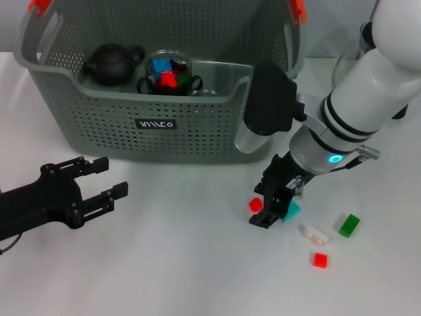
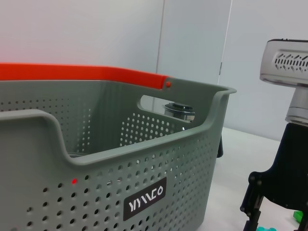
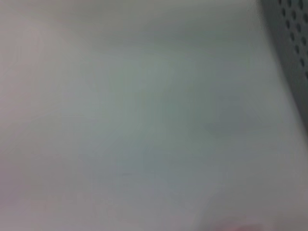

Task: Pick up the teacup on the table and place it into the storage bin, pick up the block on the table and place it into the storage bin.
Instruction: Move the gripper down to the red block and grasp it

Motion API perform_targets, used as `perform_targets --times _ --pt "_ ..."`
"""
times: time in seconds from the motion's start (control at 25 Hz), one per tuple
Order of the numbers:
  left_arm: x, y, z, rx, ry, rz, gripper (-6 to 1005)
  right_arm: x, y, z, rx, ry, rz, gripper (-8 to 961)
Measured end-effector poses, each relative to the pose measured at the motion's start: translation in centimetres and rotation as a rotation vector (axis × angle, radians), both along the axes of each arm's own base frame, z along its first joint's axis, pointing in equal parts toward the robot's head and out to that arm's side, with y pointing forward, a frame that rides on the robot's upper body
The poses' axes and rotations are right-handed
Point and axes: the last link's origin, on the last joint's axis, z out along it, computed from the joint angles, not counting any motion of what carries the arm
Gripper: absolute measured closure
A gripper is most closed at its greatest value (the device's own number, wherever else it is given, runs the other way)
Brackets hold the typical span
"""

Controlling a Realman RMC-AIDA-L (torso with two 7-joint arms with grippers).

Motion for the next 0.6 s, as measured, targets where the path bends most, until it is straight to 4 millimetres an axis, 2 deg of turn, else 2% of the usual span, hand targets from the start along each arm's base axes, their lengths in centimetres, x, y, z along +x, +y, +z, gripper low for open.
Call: perform_targets --times 0.6 --pt "-0.16 0.04 -0.04 0.002 0.007 0.009 385 0.18 -0.29 -0.32 -0.024 -0.003 -0.027 332"
